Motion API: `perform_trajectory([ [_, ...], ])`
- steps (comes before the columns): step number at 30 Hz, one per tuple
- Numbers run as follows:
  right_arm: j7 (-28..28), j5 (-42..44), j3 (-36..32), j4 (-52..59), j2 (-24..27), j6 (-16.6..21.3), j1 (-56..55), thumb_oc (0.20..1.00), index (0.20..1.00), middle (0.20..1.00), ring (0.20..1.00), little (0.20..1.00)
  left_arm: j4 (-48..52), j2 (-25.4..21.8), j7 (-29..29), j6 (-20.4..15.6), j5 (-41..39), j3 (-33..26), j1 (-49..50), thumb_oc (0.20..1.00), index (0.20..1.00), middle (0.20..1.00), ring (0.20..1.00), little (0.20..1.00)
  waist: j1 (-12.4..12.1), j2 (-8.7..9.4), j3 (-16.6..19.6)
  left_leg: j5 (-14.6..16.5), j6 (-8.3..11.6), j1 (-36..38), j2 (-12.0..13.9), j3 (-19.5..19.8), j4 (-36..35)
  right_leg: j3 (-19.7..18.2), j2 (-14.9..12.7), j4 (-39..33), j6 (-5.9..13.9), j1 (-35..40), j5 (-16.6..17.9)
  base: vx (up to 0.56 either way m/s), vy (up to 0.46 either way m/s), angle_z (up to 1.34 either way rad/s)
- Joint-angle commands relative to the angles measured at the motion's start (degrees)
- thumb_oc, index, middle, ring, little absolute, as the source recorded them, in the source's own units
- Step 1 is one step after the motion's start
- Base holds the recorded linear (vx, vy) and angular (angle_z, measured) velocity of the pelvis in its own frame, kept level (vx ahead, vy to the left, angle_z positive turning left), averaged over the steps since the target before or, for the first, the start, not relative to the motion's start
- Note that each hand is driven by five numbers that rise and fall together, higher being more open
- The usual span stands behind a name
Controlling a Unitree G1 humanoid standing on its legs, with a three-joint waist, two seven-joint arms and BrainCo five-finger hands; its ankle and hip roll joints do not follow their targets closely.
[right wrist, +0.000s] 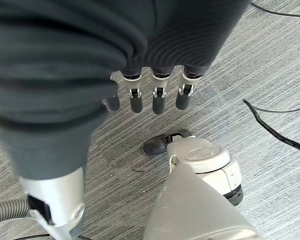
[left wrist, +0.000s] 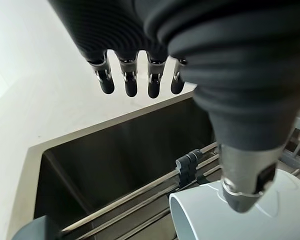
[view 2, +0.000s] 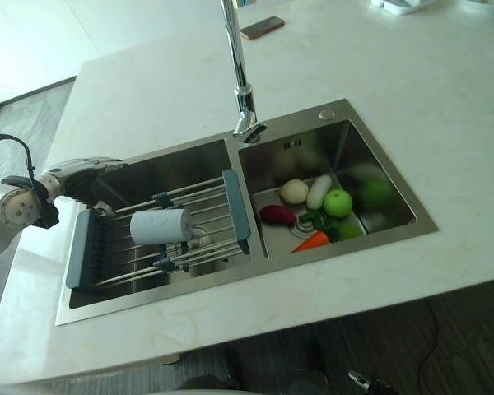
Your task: Place the dishes in the dishwasher.
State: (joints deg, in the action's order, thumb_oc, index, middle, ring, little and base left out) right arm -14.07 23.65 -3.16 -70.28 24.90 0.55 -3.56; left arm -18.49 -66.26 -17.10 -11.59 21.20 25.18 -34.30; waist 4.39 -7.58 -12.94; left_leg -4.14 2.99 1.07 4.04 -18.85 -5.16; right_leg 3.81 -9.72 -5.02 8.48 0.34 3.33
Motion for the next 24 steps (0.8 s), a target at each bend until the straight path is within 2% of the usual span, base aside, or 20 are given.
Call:
perform_trajectory([
  [1,-0.1,0.4,0.0,-1.2,0.3,0.3,1.5,1.000,1.000,1.000,1.000,1.000,-2.8,-1.4,-0.3,-0.5,-2.9,-1.7,-7.4,1.000,1.000,1.000,1.000,1.000,0.3,2.11,-0.9,7.9,-0.57,1.5,-1.2,3.7,1.0,4.8,-3.9,1.3,4.80,-0.3,-1.3,-0.03,0.002,-0.03],
  [9,0.4,0.2,-0.6,0.4,0.6,0.2,1.3,1.000,1.000,1.000,1.000,1.000,0.3,-0.8,-8.6,2.4,-10.0,-2.2,-4.3,1.000,1.000,1.000,1.000,1.000,0.3,2.03,-2.3,7.8,-0.65,0.4,-1.6,3.6,1.8,4.8,-4.6,1.5,5.15,-1.1,-0.7,-0.02,-0.004,-0.01],
  [18,0.7,1.0,-0.2,2.3,0.7,0.1,1.8,1.000,1.000,1.000,1.000,1.000,2.5,-1.4,-11.8,2.0,-12.4,-2.9,-2.7,1.000,1.000,1.000,1.000,1.000,0.1,2.07,-3.5,7.7,-0.78,-0.9,-1.8,3.9,2.2,4.9,-4.9,1.7,5.30,-2.2,-0.3,-0.02,0.002,0.00],
  [24,1.2,1.3,0.0,3.5,0.5,-0.3,1.6,1.000,1.000,1.000,1.000,1.000,5.4,-1.2,-13.7,3.4,-13.4,-3.7,-1.1,1.000,1.000,1.000,1.000,1.000,-0.1,2.19,-3.9,7.7,-0.80,-1.3,-1.8,4.0,2.7,5.1,-5.0,2.0,5.33,-2.3,-0.4,0.00,0.000,0.00],
])
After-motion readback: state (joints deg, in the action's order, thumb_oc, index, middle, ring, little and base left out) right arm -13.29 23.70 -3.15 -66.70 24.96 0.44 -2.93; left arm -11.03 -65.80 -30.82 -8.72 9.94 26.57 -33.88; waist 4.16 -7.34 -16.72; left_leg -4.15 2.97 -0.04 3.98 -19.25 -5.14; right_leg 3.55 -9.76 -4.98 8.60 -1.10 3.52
